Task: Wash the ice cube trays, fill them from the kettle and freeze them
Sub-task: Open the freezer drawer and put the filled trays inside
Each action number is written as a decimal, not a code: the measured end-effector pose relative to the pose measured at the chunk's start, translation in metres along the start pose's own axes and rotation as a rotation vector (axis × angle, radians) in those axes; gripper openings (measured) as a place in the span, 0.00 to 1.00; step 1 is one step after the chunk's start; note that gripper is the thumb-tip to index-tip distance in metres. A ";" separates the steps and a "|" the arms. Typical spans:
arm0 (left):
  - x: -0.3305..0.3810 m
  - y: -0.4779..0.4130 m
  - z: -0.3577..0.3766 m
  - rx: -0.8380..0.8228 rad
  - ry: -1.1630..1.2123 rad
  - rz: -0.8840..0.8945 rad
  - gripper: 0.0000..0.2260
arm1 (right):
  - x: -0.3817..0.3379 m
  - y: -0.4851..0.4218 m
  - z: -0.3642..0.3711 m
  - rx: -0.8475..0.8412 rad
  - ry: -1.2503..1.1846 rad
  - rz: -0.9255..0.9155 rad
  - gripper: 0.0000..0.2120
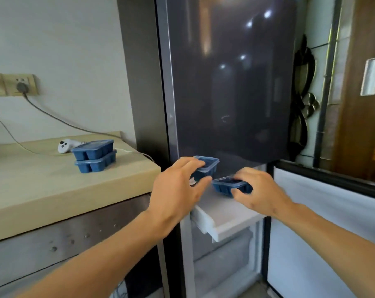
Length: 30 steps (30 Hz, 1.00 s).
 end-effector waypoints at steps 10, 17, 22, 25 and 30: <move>-0.023 0.027 0.159 -0.444 -0.150 -0.112 0.17 | 0.117 0.031 0.056 -0.183 -0.028 0.240 0.22; -0.066 0.008 0.231 -0.510 -0.223 -0.263 0.10 | 0.176 0.004 0.121 -0.338 -0.064 0.290 0.26; -0.098 -0.006 0.265 -0.557 -0.310 -0.351 0.11 | 0.194 -0.016 0.163 -0.456 -0.084 0.269 0.20; -0.106 -0.016 0.281 -0.571 -0.369 -0.358 0.11 | 0.199 -0.027 0.181 -0.491 -0.103 0.251 0.18; -0.121 -0.016 0.306 -0.671 -0.419 -0.411 0.08 | 0.210 -0.038 0.188 -0.525 0.061 0.210 0.28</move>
Point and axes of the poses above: each hand's wrist, its own y-axis away from the middle knuckle, its own z-axis out of the palm, x = y × z, the point moved 7 cm from there along -y, towards the middle knuckle, and after that the axes turned 5 degrees about -z, right-handed, at the moved point
